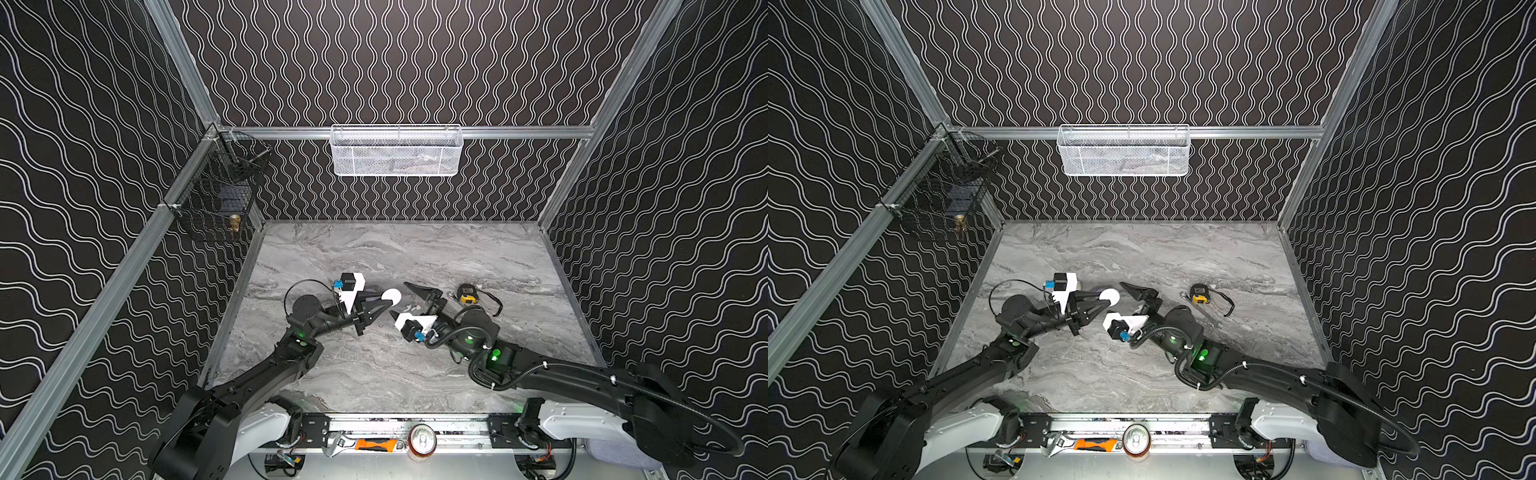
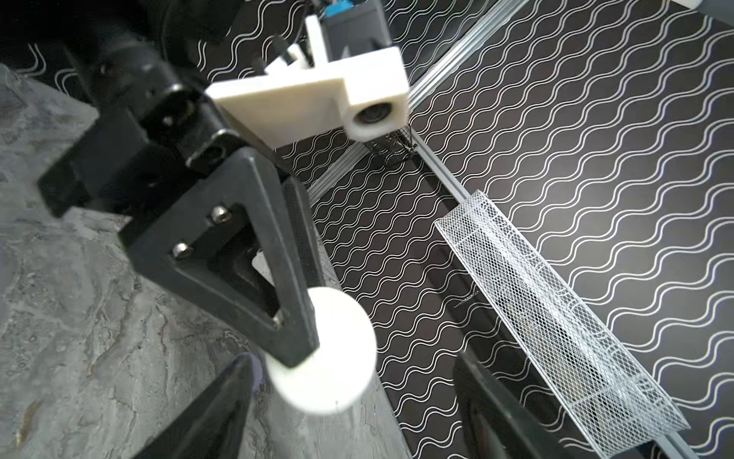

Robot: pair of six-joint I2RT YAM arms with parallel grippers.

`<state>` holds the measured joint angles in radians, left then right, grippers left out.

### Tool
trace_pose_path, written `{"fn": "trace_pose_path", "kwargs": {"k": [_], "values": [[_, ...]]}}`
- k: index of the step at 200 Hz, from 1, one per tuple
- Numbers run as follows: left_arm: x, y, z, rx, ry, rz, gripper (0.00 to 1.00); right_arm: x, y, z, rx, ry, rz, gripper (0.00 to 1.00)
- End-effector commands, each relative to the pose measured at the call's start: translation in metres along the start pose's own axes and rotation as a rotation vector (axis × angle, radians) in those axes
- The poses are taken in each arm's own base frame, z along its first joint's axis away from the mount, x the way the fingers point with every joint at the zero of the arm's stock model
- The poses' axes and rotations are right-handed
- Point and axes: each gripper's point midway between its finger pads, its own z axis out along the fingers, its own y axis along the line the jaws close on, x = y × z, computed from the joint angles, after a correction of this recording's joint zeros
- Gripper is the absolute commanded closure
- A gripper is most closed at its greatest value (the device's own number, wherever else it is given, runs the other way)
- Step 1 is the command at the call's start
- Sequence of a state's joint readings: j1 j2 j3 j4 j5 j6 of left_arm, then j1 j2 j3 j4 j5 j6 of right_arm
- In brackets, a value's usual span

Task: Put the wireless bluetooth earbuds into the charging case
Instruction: 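Flip open the lid of the white case with the right gripper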

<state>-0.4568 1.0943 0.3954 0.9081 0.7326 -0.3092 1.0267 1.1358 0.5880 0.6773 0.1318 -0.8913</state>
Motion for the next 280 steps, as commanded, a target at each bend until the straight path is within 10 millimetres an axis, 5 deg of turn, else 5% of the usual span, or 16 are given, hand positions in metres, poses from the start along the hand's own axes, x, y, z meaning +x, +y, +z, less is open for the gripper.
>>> {"fn": "trace_pose_path", "kwargs": {"k": [1, 27, 56, 147, 225, 280], "values": [[-0.006, 0.010, -0.004, -0.076, -0.038, 0.075, 1.00, -0.005, 0.004, -0.017, -0.045, -0.013, 0.146, 0.18], [-0.009, -0.010, -0.014, 0.000, -0.131, 0.200, 1.00, -0.007, 0.002, -0.032, -0.056, -0.015, 0.265, 0.21], [-0.004, -0.030, -0.031, 0.042, -0.236, 0.367, 1.00, -0.004, 0.009, -0.024, -0.119, 0.057, 0.342, 0.31], [0.009, -0.036, -0.019, 0.149, -0.179, 0.355, 1.00, -0.003, 0.022, 0.004, -0.196, 0.098, 0.335, 0.43], [0.010, -0.042, -0.018, 0.184, -0.172, 0.363, 1.00, -0.005, -0.015, 0.018, -0.052, 0.124, 0.326, 0.52], [0.011, -0.039, -0.017, 0.172, -0.159, 0.357, 1.00, -0.008, -0.033, 0.015, 0.030, 0.102, 0.432, 0.49]]}}
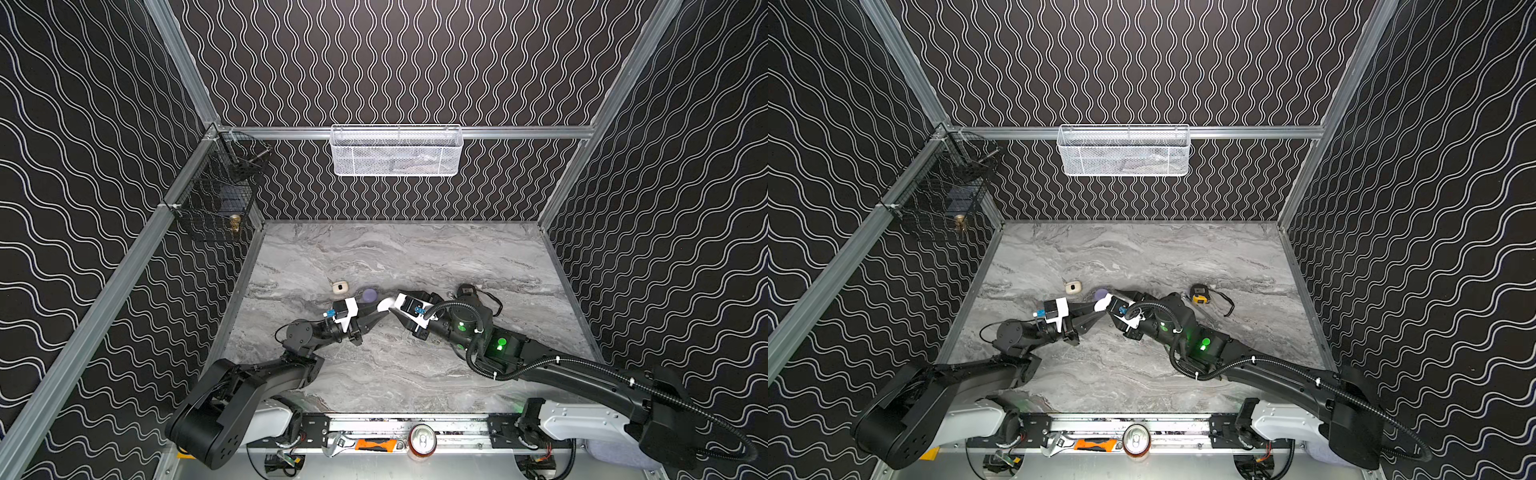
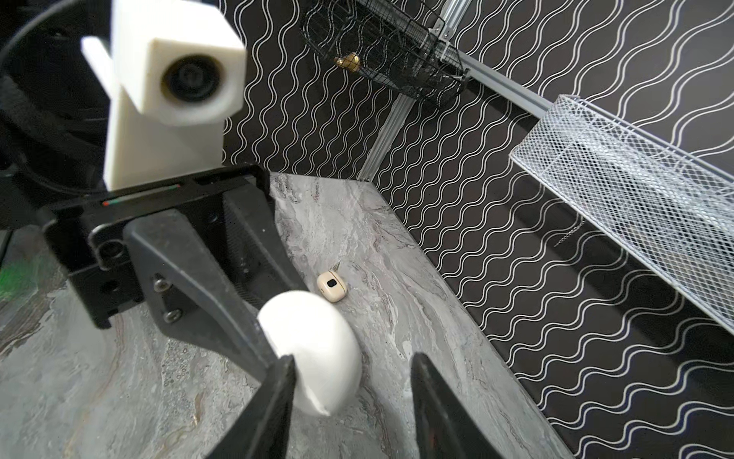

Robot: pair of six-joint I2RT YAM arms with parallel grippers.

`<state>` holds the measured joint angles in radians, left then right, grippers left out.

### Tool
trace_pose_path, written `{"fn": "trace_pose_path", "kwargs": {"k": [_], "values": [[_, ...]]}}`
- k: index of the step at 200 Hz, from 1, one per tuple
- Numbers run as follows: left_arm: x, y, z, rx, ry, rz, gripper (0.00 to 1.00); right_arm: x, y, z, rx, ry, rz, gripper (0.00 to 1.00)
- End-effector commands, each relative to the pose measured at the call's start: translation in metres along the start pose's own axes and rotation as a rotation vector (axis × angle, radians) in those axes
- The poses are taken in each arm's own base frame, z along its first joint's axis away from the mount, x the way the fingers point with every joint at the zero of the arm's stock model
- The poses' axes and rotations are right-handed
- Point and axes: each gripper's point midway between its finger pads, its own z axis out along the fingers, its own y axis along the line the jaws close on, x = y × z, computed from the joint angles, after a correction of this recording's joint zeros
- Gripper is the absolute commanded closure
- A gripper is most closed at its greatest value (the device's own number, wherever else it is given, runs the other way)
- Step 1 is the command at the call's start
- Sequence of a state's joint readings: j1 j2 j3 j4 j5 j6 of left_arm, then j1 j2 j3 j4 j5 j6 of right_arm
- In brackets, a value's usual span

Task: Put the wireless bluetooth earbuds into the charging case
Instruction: 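Flip open the lid of the white case with the right gripper, then move the right gripper away from the case toward the white earbuds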

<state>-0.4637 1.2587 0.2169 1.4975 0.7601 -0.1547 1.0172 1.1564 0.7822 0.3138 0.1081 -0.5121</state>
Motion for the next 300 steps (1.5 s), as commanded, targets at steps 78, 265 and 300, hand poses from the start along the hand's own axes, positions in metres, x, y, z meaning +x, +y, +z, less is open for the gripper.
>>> {"fn": "trace_pose_path", "kwargs": {"k": [78, 265, 300], "values": [[0.005, -0.008, 0.000, 0.051, 0.003, -0.012, 1.00, -0.007, -0.080, -0.019, 0.356, -0.053, 0.533, 0.31], [0.004, 0.023, -0.020, -0.183, 0.034, 0.029, 1.00, 0.253, -0.056, 0.034, 0.454, 0.924, 0.967, 0.52], [0.003, 0.023, -0.021, -0.184, 0.035, 0.035, 1.00, 0.273, -0.052, 0.041, 0.483, 1.000, 0.941, 0.54]]}}
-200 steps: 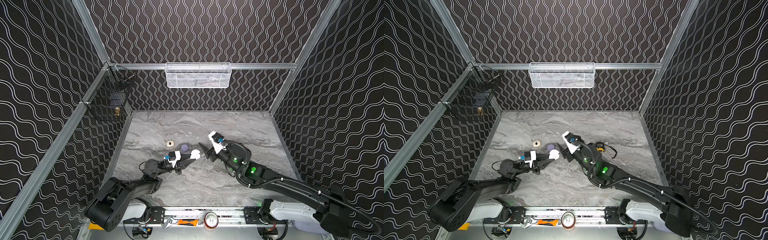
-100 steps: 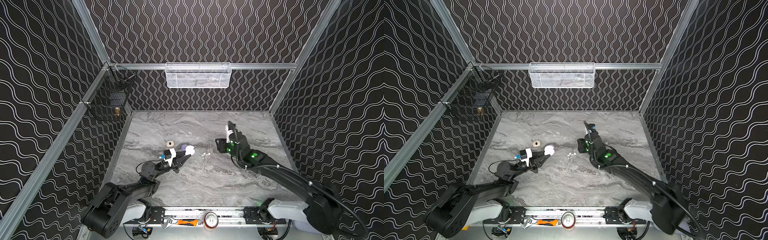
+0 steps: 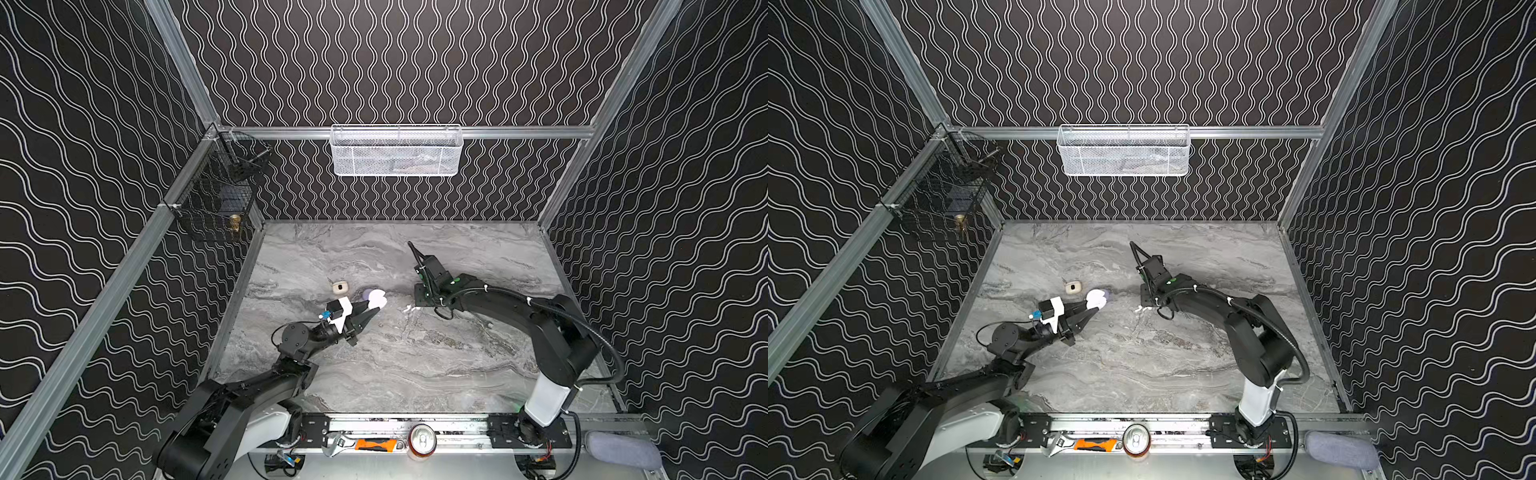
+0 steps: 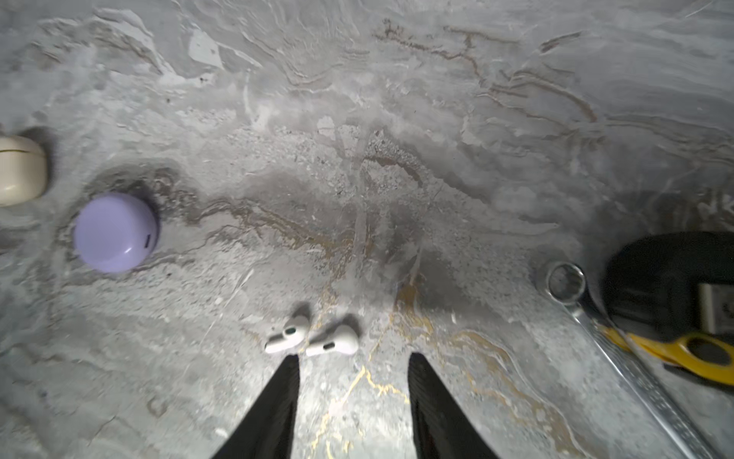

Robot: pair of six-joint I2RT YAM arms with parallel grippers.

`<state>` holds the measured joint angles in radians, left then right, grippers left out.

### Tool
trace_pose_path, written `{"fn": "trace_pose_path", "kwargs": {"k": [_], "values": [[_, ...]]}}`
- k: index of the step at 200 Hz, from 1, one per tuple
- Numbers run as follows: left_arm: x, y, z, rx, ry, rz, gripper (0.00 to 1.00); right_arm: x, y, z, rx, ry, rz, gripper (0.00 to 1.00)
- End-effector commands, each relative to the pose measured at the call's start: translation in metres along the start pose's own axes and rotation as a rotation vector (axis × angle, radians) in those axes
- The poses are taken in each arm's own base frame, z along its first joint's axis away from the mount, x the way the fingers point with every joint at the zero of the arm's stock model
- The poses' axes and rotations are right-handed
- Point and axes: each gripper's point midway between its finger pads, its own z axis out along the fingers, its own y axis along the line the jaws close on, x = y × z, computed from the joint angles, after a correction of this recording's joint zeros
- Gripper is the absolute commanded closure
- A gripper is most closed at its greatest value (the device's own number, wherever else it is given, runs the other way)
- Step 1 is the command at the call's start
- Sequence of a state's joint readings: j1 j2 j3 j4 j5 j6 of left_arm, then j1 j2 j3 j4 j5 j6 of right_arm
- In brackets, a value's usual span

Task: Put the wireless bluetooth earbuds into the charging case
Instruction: 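Move the right gripper away from the case toward the white earbuds, then lower the right gripper and close it on one white earbud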

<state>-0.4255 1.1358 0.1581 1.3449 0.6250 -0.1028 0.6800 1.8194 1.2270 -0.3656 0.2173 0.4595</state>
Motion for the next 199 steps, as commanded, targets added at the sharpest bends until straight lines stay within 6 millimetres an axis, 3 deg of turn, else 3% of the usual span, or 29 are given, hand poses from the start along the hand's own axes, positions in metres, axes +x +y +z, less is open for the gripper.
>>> {"fn": "trace_pose_path", "kwargs": {"k": [1, 72, 199], "values": [[-0.008, 0.000, -0.001, -0.007, -0.026, 0.028, 1.00, 0.008, -0.007, 0.009, 0.064, 0.041, -0.008, 0.54], [-0.008, 0.000, 0.000, -0.002, -0.018, 0.030, 1.00, 0.019, -0.001, 0.033, 0.109, 0.091, -0.051, 0.52], [-0.010, -0.001, 0.000, -0.002, -0.016, 0.035, 1.00, 0.039, -0.003, 0.035, 0.154, 0.106, -0.081, 0.53]]}}
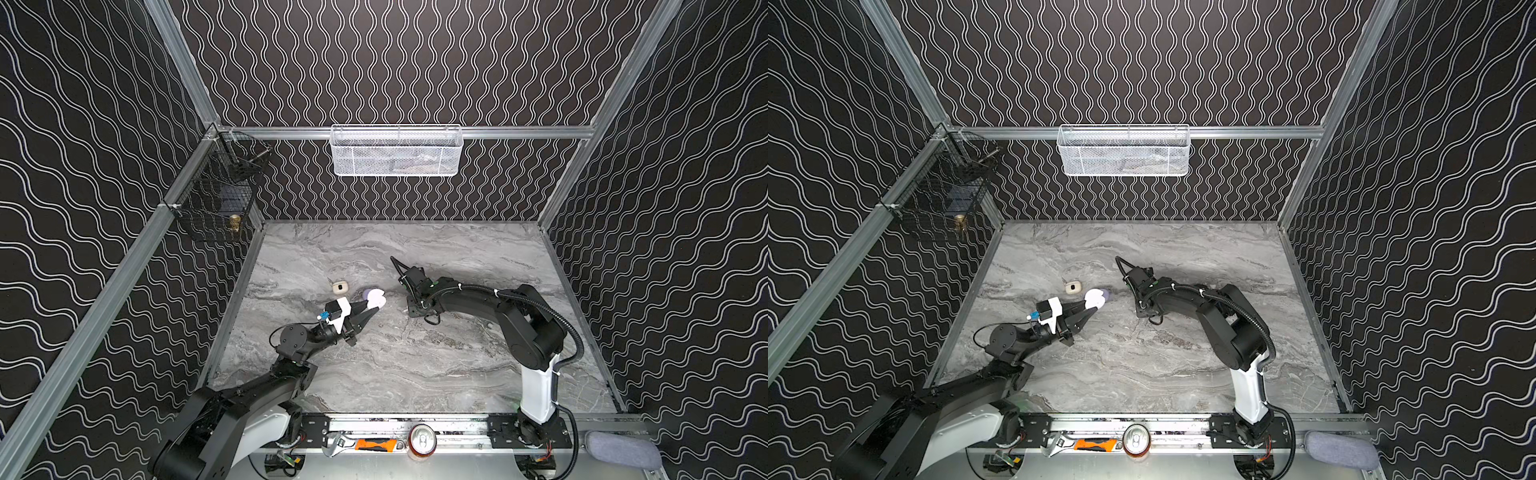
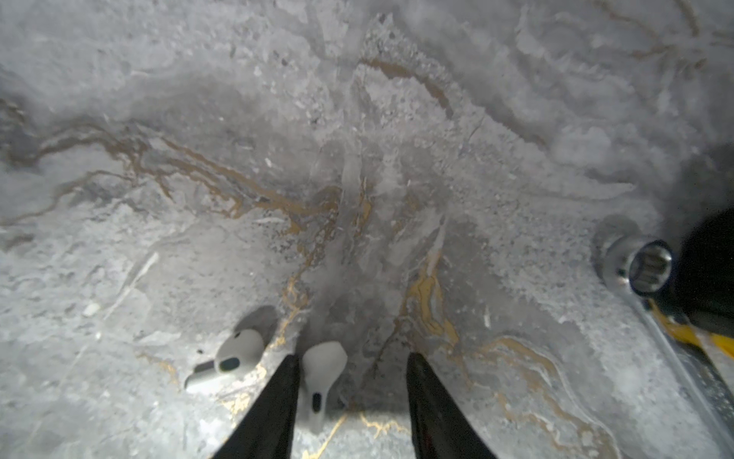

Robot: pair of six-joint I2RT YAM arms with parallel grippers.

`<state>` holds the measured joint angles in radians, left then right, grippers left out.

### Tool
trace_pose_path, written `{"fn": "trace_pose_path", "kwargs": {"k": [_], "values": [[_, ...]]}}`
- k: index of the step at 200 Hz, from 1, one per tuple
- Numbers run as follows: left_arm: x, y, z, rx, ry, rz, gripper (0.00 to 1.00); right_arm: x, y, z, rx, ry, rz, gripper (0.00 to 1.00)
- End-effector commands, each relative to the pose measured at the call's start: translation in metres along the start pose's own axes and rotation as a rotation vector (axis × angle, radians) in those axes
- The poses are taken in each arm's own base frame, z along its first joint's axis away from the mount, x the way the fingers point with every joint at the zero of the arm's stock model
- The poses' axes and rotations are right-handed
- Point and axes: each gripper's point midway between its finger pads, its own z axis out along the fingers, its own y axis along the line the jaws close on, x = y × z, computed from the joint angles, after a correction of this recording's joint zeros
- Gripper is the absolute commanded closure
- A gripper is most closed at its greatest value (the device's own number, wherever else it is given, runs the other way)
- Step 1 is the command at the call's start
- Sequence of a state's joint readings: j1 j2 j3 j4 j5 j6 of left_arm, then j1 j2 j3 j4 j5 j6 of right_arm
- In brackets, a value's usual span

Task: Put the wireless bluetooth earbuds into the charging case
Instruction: 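Lower the right gripper and close it on one white earbud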

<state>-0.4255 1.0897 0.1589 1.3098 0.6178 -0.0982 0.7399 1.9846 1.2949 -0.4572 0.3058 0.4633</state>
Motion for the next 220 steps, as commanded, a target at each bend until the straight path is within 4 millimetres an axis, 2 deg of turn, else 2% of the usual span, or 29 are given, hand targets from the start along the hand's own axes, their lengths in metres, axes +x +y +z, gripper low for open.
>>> {"fn": "trace_pose_path", "kwargs": {"k": [1, 51, 107, 141, 178, 220], "values": [[-0.004, 0.000, 0.001, 0.005, -0.007, 0.024, 1.00, 0.000, -0.002, -0.003, 0.012, -0.009, 0.012, 0.53], [-0.004, 0.000, 0.001, 0.003, -0.012, 0.026, 1.00, 0.000, -0.004, 0.003, 0.026, -0.013, 0.009, 0.53], [-0.005, 0.000, 0.000, 0.000, -0.008, 0.030, 1.00, -0.001, -0.001, 0.006, 0.000, -0.020, 0.029, 0.66], [-0.005, -0.001, 0.001, 0.007, -0.011, 0.027, 1.00, 0.003, 0.003, 0.008, -0.026, -0.003, 0.035, 0.69], [-0.006, -0.001, 0.001, 0.011, -0.014, 0.027, 1.00, 0.008, 0.003, 0.006, -0.035, 0.007, 0.045, 0.70], [-0.006, -0.002, 0.001, 0.013, -0.011, 0.026, 1.00, 0.013, -0.001, 0.003, -0.032, 0.003, 0.050, 0.66]]}}
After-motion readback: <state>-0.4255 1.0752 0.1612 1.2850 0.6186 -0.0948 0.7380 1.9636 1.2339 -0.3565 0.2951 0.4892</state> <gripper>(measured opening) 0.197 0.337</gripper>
